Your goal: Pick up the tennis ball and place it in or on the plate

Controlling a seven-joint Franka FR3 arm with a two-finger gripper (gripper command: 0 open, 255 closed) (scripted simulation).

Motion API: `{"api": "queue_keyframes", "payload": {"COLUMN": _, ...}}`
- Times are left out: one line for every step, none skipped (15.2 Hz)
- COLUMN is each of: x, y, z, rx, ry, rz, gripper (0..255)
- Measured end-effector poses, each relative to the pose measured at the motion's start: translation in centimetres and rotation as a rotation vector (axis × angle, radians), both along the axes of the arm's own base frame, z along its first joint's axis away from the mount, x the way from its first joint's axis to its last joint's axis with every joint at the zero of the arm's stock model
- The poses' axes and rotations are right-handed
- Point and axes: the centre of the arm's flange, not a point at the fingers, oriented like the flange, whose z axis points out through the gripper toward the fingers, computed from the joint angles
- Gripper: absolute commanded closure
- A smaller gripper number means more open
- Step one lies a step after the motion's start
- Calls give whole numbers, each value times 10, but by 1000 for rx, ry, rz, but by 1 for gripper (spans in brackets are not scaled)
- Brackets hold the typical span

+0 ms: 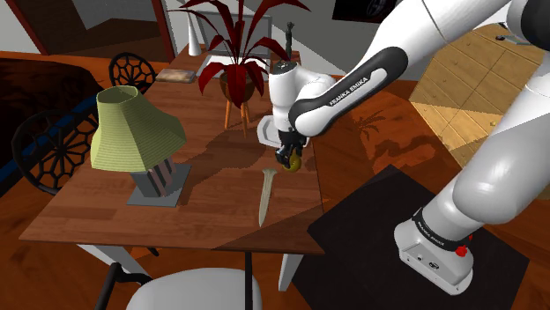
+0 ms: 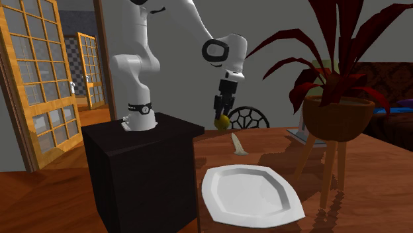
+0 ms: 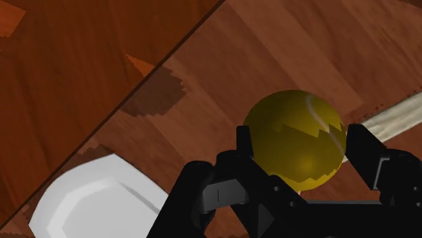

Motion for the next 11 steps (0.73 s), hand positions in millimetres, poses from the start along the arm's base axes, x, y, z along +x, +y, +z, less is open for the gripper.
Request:
{"api": "queue_keyframes", "payload": {"x": 12, "y": -8, "z": -1, "rx": 0, "ry": 0, "rz": 1, "gripper": 255}}
{"api": "queue_keyframes", "payload": {"x": 19, "y": -14, "z": 0, "rx": 0, "ry": 0, "rz": 1, "gripper": 255}}
{"api": "queue_keyframes", "payload": {"x": 29, "y": -24, "z": 2, "rx": 0, "ry": 0, "rz": 1, "gripper": 255}}
{"api": "queue_keyframes", "payload": {"x": 40, "y": -32, "z": 2, "rx": 1, "ry": 0, "rz": 1, "gripper": 255}}
{"api": "queue_keyframes", "payload": {"x": 53, "y": -37, "z": 0, "rx": 0, "ry": 0, "rz": 1, "gripper": 255}}
{"api": "queue_keyframes", "payload": {"x": 63, "y": -44, "z": 1, "rx": 0, "ry": 0, "rz": 1, "gripper": 255}}
{"api": "queue_keyframes", "payload": {"x": 74, "y": -54, "z": 0, "rx": 0, "ry": 0, "rz": 1, "gripper": 255}}
{"api": "queue_keyframes", "payload": {"x": 84, "y": -64, "z": 0, "rx": 0, "ry": 1, "rz": 1, "gripper": 255}}
{"api": "queue_keyframes", "payload": {"x": 95, "y": -70, "z": 4, "rx": 0, "ry": 0, "rz": 1, "gripper": 255}}
{"api": "queue_keyframes", "payload": {"x": 102, "y": -76, "z": 5, "rx": 0, "ry": 0, "rz": 1, "gripper": 255}}
{"api": "queue_keyframes", "payload": {"x": 115, "y": -84, "z": 3, "rx": 0, "ry": 0, "rz": 2, "gripper": 255}}
